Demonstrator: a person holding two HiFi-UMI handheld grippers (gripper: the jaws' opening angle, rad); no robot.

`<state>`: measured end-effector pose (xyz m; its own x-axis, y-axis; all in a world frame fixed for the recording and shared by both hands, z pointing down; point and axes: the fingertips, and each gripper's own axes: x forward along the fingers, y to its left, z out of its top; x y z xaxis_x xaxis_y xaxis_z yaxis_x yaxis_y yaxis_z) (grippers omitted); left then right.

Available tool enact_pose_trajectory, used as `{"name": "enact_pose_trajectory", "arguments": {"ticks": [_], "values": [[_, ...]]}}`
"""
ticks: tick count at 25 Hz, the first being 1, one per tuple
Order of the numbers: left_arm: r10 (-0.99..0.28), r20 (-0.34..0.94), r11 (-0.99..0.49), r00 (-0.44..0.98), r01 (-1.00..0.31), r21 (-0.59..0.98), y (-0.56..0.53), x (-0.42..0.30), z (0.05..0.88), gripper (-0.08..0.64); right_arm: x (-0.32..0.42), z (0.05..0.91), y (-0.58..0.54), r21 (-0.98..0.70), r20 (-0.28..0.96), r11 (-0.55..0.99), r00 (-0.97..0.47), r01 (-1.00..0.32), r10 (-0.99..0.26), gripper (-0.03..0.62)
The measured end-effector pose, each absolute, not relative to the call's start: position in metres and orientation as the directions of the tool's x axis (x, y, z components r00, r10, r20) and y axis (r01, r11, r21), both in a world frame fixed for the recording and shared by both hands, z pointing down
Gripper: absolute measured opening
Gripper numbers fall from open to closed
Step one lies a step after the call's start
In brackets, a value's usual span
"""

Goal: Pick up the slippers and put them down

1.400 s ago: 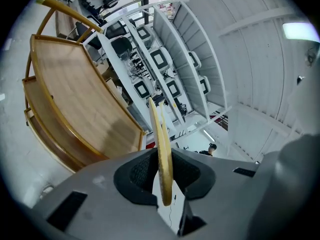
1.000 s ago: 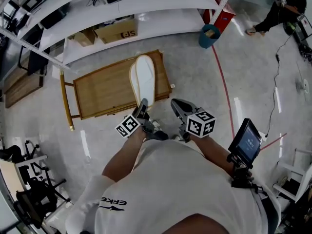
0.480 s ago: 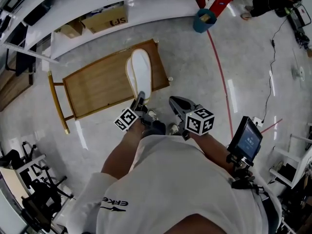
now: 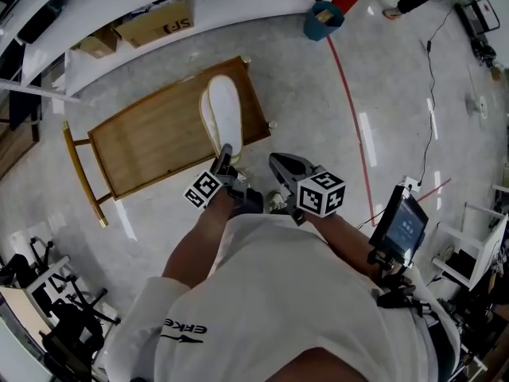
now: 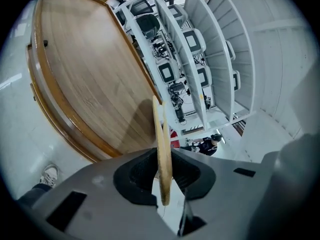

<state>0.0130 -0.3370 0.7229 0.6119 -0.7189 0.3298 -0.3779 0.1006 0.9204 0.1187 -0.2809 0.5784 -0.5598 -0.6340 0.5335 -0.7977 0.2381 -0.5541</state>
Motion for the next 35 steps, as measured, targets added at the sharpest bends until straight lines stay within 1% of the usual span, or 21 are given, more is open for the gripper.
{"name": "enact_pose_trajectory", "arguments": {"ticks": [10, 14, 20, 24, 26, 31, 35], "values": [[-0.673, 0.38, 0.191, 0.635, -0.348, 0.918, -0.33, 0.024, 0.752, 0.066, 0.124, 0.578, -0.286, -0.536, 0.561, 0.213, -0.533, -0.817, -0.633, 0.006], [-0.666, 0.368, 0.19, 0.649, -0.329, 0.925, -0.331, 0.029, 0.751, 0.066, 0.125, 0.578, -0.288, -0.532, 0.57, 0.205, -0.527, -0.821, -0.631, 0.006], [-0.635, 0.372, 0.243, 0.677, -0.282, 0.928, -0.325, 0.039, 0.749, 0.066, 0.124, 0.578, -0.289, -0.535, 0.572, 0.2, -0.526, -0.821, -0.63, 0.006], [-0.627, 0.375, 0.251, 0.683, -0.278, 0.927, -0.323, 0.043, 0.75, 0.071, 0.123, 0.576, -0.29, -0.534, 0.57, 0.209, -0.531, -0.819, -0.627, 0.006], [-0.617, 0.374, 0.249, 0.692, -0.279, 0.927, -0.322, 0.045, 0.749, 0.077, 0.122, 0.576, -0.29, -0.533, 0.569, 0.212, -0.532, -0.819, -0.627, 0.006], [-0.58, 0.376, 0.262, 0.722, -0.271, 0.926, -0.314, 0.052, 0.749, 0.121, 0.123, 0.575, -0.291, -0.528, 0.569, 0.214, -0.53, -0.822, -0.629, 0.006], [-0.556, 0.394, 0.268, 0.732, -0.29, 0.919, -0.311, 0.054, 0.752, 0.15, 0.123, 0.574, -0.292, -0.527, 0.569, 0.215, -0.529, -0.822, -0.63, 0.006]]}}
